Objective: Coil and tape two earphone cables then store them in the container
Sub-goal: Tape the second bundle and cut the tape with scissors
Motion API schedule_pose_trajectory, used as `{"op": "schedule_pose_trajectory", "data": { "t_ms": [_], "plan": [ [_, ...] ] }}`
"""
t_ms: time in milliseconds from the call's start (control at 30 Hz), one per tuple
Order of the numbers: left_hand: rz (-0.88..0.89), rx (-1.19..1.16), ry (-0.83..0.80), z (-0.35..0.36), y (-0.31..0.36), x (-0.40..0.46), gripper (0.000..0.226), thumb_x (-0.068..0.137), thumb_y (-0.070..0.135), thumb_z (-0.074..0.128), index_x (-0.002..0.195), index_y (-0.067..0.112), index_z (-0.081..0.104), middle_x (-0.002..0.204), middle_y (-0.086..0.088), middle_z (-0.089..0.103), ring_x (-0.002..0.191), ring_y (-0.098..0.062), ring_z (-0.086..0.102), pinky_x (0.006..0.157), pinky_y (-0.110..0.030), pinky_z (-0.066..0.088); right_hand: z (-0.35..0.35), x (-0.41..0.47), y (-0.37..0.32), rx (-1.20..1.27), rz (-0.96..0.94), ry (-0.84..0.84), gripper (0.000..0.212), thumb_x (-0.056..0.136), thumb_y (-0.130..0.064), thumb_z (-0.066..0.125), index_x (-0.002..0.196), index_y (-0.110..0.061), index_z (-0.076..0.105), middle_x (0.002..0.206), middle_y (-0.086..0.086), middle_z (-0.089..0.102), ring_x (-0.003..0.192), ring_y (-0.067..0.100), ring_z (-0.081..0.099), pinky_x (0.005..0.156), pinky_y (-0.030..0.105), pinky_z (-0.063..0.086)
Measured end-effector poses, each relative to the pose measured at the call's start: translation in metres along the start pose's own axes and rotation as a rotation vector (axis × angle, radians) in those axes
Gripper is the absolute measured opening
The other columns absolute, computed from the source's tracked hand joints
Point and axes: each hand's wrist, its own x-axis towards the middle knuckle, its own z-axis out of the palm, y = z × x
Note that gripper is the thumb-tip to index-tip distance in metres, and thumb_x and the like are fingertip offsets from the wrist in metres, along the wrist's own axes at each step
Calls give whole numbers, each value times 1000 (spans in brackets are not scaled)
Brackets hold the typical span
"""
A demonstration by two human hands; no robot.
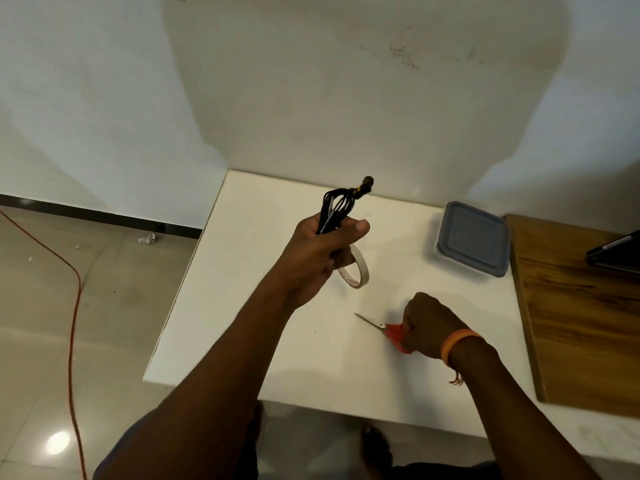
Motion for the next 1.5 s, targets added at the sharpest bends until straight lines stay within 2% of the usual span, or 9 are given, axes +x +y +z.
{"op": "schedule_pose_trajectory", "data": {
  "t_ms": [100, 267, 400, 600, 800, 967, 1200, 1367, 1500],
  "plan": [
    [-43, -149, -26, -4, 4, -1, 14, 84, 19, 68, 75, 17, 58, 58, 4, 19, 44, -9, 16, 100, -60, 43, -15, -13, 9, 443, 41, -125, 26, 83, -24, 73, 76, 1, 71, 75, 11, 70, 65, 18, 67, 57, 23, 54],
    [-90, -258, -71, -12, 9, -3, 12, 87, 21, 64, 75, 18, 66, 51, 10, 24, 43, -6, 17, 95, -71, 40, -42, -35, 22, 966, -9, -25, 11, 91, -2, 59, 95, 1, 69, 97, 24, 70, 80, 33, 71, 63, 30, 59],
    [-135, -260, -95, -12, 9, -4, 10, 86, 20, 65, 88, 12, 59, 50, 9, 26, 42, -6, 17, 93, -71, 43, -47, -36, 24, 802, -81, 38, 13, 80, -21, 71, 87, -10, 72, 90, 14, 72, 81, 26, 69, 62, 33, 61],
    [-171, -174, -108, -14, 9, -3, 6, 90, 18, 64, 90, 12, 63, 52, 9, 25, 42, -6, 18, 92, -70, 44, -63, -45, 14, 725, -149, 27, 88, 28, -80, 77, 78, -7, 73, 70, 11, 70, 70, 27, 68, 54, 35, 58],
    [-222, -60, -152, -11, 13, -7, 8, 85, 20, 69, 78, 17, 68, 56, 8, 23, 45, -7, 14, 82, -57, 55, -62, -45, -6, 405, -239, 5, 56, 43, -65, 76, 68, -16, 67, 69, -1, 63, 66, 16, 59, 57, 23, 52],
    [-272, 15, -230, -10, 14, -8, 12, 82, 22, 64, 71, 21, 68, 53, 9, 26, 40, -3, 20, 70, -42, 58, -60, -45, -14, 238, -261, 90, 60, 39, -76, 70, 68, -24, 63, 72, -8, 61, 69, 13, 52, 60, 25, 45],
    [-282, 50, -254, -11, 11, -7, 10, 83, 23, 63, 74, 20, 68, 50, 11, 30, 39, -3, 22, 84, -50, 50, -56, -43, -19, 161, -310, 126, 59, 38, -80, 73, 64, -28, 62, 71, -11, 60, 68, 12, 52, 59, 27, 45],
    [-275, 29, -266, -11, 12, -7, 12, 85, 19, 64, 73, 20, 65, 58, 8, 37, 39, -2, 22, 54, -25, 50, -55, -42, -22, 217, -310, 95, 56, 42, -74, 71, 61, -21, 64, 65, -7, 58, 64, 11, 49, 57, 23, 39],
    [-277, 21, -285, -11, 12, -7, 16, 88, 13, 63, 74, 21, 60, 63, 11, 54, 40, -2, 21, 54, -23, 50, -56, -42, -20, 246, -330, 76, 47, 46, -66, 74, 58, -22, 62, 60, -8, 55, 60, 9, 46, 56, 20, 36]
  ]
}}
